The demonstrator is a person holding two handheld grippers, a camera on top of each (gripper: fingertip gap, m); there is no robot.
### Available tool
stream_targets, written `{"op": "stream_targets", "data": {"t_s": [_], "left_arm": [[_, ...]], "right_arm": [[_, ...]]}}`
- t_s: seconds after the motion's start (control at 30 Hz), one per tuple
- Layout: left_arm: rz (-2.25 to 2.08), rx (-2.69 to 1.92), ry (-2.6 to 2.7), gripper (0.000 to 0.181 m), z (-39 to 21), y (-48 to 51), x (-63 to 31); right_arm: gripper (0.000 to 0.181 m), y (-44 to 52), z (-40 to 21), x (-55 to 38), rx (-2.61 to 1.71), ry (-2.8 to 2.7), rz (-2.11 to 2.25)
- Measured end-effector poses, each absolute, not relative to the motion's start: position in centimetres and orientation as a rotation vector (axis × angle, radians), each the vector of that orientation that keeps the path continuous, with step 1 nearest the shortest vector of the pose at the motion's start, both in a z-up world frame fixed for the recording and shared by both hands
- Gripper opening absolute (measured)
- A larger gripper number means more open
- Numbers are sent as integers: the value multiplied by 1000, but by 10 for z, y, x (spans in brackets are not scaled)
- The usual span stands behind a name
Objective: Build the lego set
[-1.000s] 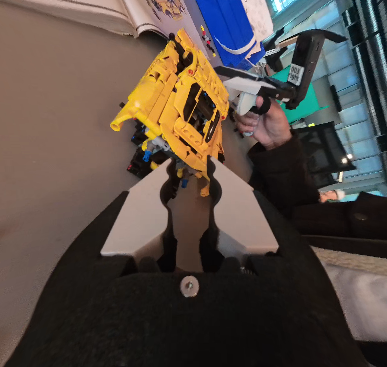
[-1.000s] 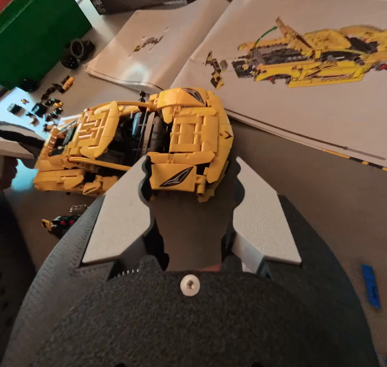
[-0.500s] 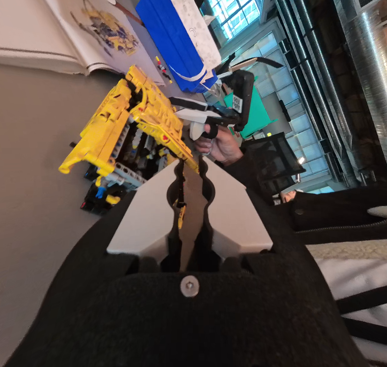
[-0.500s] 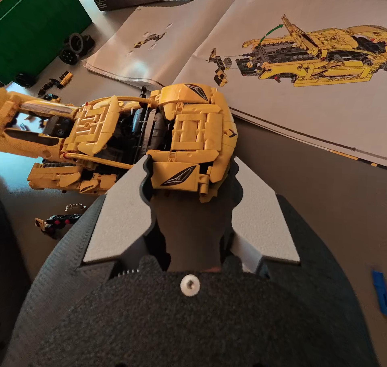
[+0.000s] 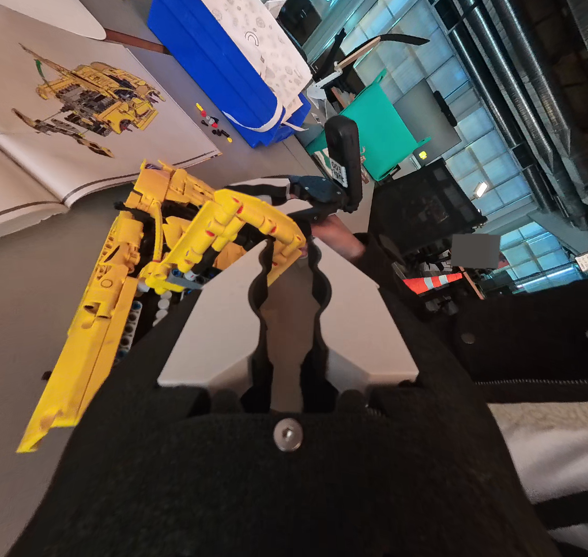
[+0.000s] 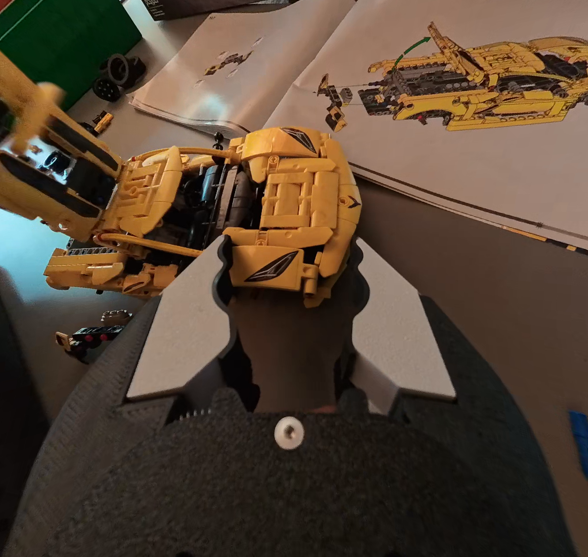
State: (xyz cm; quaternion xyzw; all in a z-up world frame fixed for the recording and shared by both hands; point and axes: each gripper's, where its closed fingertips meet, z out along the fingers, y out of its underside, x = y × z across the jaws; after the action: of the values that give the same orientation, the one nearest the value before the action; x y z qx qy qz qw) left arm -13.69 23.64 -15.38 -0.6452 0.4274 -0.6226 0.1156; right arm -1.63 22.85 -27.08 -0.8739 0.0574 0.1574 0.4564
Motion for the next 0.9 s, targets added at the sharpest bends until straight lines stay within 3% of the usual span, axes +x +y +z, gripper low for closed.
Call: {"op": "stream_targets", "data": {"t_s": [0.33, 0.9], "left_arm": [[-1730, -1905, 1299, 23, -158, 235, -111], [-1676, -1795, 1206, 31, -156, 263, -158]], "right_arm": [[74, 228, -271, -16, -2155, 141, 390], [73, 227, -267, -15, -2145, 94, 346]]}}
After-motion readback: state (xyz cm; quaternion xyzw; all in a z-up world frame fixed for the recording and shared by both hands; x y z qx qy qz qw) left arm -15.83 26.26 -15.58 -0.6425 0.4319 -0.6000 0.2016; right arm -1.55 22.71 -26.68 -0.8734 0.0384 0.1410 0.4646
